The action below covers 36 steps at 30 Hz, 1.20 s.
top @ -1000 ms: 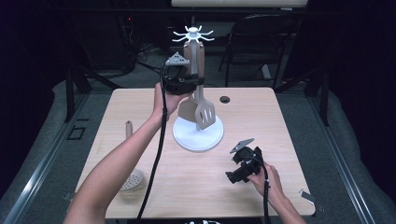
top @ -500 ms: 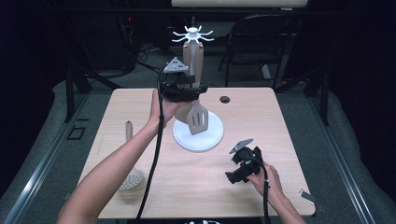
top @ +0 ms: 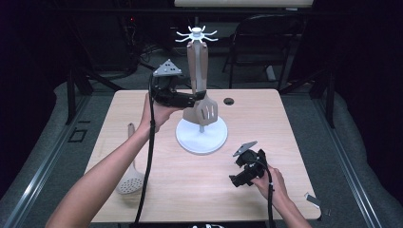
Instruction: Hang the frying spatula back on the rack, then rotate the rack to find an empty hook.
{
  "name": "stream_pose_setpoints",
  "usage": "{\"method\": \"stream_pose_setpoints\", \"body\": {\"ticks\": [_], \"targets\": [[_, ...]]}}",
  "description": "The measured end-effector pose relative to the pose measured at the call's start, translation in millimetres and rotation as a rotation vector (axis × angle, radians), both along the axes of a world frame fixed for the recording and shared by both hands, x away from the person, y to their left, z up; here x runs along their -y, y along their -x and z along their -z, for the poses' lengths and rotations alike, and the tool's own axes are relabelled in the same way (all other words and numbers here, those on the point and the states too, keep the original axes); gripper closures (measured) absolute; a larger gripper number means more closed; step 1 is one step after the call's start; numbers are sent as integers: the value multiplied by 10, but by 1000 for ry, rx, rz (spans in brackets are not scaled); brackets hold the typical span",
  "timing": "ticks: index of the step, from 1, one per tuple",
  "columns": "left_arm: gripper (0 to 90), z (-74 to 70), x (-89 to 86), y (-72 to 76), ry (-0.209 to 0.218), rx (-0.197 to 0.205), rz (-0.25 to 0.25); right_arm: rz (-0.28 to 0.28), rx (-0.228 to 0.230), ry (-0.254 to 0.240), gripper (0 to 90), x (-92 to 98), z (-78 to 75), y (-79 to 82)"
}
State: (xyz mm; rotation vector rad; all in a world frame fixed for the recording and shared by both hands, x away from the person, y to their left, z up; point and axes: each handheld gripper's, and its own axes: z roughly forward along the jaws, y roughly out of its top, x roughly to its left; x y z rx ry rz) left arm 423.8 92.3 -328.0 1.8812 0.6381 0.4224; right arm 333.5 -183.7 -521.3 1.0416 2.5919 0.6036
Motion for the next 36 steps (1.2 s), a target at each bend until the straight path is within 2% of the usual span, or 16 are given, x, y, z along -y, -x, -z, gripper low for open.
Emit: {"method": "stream_pose_setpoints", "body": {"ticks": [6,8,11,13,18,25,28,29,30,31,33,34,35,36], "targets": [[170,-57,-124,-52,-5,-2,-44,-7,-8,14,14,-9,-6,-5],[160,-84,-163,-75,9,-3,-59,-8,-10,15,14,-9,-5,-5],[158,-135,-213,-105,17,-3,-73,-8,-11,22,14,-5,-2,-7],[160,-177,-241,-121,21,2,-82,-5,-10,7,15,-4,3,-7],[183,-281,-283,-135,24,19,-100,-12,-6,21,17,-15,-4,-11],[381,-422,-309,-138,32,77,-142,-14,-13,29,23,10,10,-9],[517,-486,-312,-143,41,101,-166,-18,-7,29,24,1,15,-13],[560,-508,-311,-149,46,106,-172,-10,0,9,25,-8,34,-9],[605,-530,-312,-153,50,114,-177,-23,-11,24,25,-7,24,-16],[644,-553,-310,-160,53,115,-176,-10,-5,1,26,-17,42,-7],[739,-606,-306,-169,54,130,-187,-11,-2,1,27,-13,41,-7],[769,-622,-305,-171,56,134,-191,-11,-1,1,27,-11,42,-8],[798,-643,-302,-177,55,140,-192,-18,-5,22,27,-4,28,-13],[824,-662,-298,-180,55,143,-197,-11,-4,2,27,-5,43,-9]]}}
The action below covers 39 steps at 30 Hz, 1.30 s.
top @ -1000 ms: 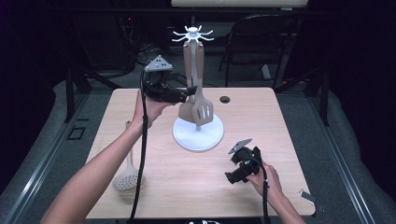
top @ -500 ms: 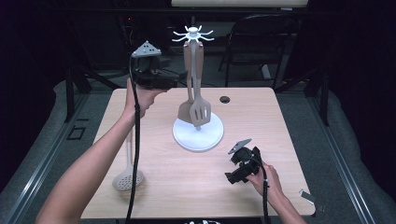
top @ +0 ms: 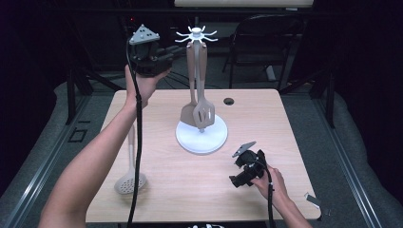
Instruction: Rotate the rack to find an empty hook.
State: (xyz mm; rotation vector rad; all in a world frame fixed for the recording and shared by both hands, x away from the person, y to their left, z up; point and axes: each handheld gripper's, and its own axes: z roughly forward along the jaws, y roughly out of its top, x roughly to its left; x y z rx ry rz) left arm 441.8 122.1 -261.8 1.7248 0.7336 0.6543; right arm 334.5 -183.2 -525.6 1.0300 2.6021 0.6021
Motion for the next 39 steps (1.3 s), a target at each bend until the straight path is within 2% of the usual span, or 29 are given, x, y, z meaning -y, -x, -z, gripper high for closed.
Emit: {"method": "stream_pose_setpoints", "body": {"ticks": [4,5,10,13,15,16,19,24,25,26,27,31,37,39], "targets": [[890,-69,26,-7,10,15,4,-3,1,12,28,-1,-8,0],[891,-83,36,-7,7,18,2,-1,0,0,28,-5,0,2],[895,-116,68,-39,-3,21,-19,-1,0,2,29,-5,1,1],[899,-129,67,-71,2,17,-29,-3,-2,5,29,-4,-4,2],[899,-132,74,-84,0,18,-29,-17,-12,24,29,1,-18,-6],[900,-132,81,-87,-4,18,-33,1,-2,4,29,-8,2,4],[900,-135,89,-95,-9,20,-39,-16,-15,35,30,-4,-22,-2],[900,-138,83,-122,-15,20,-51,-10,-7,28,31,-5,-20,3],[900,-140,81,-128,-16,19,-53,3,1,4,31,-11,-1,10],[900,-142,79,-136,-16,18,-56,2,1,3,31,-10,-1,10],[900,-143,77,-144,-14,18,-59,-11,-8,28,31,-5,-21,3],[900,-151,64,-170,-21,15,-67,-11,-8,30,32,-7,-21,3],[900,-144,38,-209,-12,13,-81,-12,-10,33,32,-5,-20,2],[900,-141,23,-175,0,12,-78,-15,-5,31,32,-3,-17,0]]}}
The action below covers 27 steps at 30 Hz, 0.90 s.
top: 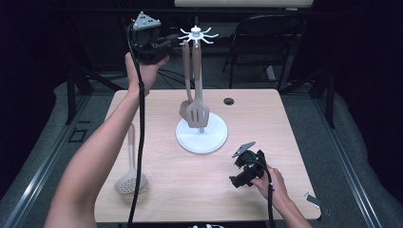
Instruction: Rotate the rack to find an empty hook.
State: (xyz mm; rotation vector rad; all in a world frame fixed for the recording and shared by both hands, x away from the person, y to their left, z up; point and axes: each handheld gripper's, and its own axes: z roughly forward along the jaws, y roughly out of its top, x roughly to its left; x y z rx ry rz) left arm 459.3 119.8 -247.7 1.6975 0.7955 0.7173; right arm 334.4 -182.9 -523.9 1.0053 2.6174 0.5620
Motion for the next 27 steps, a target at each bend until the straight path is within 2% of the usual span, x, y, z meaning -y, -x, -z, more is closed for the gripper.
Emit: {"method": "stream_pose_setpoints", "body": {"ticks": [3,5,9,11,12,15,16,17,23,25,27], "targets": [[900,4,-2,67,-2,12,15,12,7,-22,32,-4,21,5],[900,8,-4,127,0,20,24,-7,-7,7,33,6,0,-7],[900,10,-19,233,12,36,39,-2,1,5,33,-6,-5,3],[900,10,-25,266,16,40,45,9,9,-19,34,-18,11,12],[900,8,-24,284,19,40,51,-4,2,6,34,-15,-8,4],[900,-4,-9,334,14,50,66,-4,0,7,34,-16,-8,4],[900,-8,-4,339,15,51,70,9,8,-18,34,-22,13,10],[900,-11,4,343,14,50,76,11,10,-21,34,-22,16,9],[900,7,88,306,-11,43,86,10,12,-19,34,-18,13,10],[900,14,106,295,-11,42,85,2,-2,8,34,-9,-10,4],[900,17,116,287,-16,43,84,5,-1,3,34,-3,-8,4]]}}
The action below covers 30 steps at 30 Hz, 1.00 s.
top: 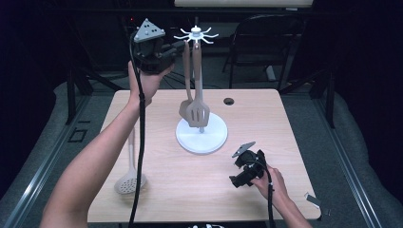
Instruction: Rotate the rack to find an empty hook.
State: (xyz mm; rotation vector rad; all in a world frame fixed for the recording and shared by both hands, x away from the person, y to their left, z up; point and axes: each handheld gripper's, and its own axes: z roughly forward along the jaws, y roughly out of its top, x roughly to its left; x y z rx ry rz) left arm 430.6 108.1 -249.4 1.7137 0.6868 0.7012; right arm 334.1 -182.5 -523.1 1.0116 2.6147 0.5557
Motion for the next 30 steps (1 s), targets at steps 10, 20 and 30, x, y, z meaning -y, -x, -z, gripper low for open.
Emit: {"method": "stream_pose_setpoints", "body": {"ticks": [10,20,30], "targets": [[900,-2,-30,-55,-6,-5,-27,-2,0,1,34,1,1,-1],[900,-14,-63,-125,-1,-14,-52,-10,-5,7,34,2,1,-8],[900,-7,-81,-221,2,-20,-79,-8,-1,4,35,-1,7,-4]]}}
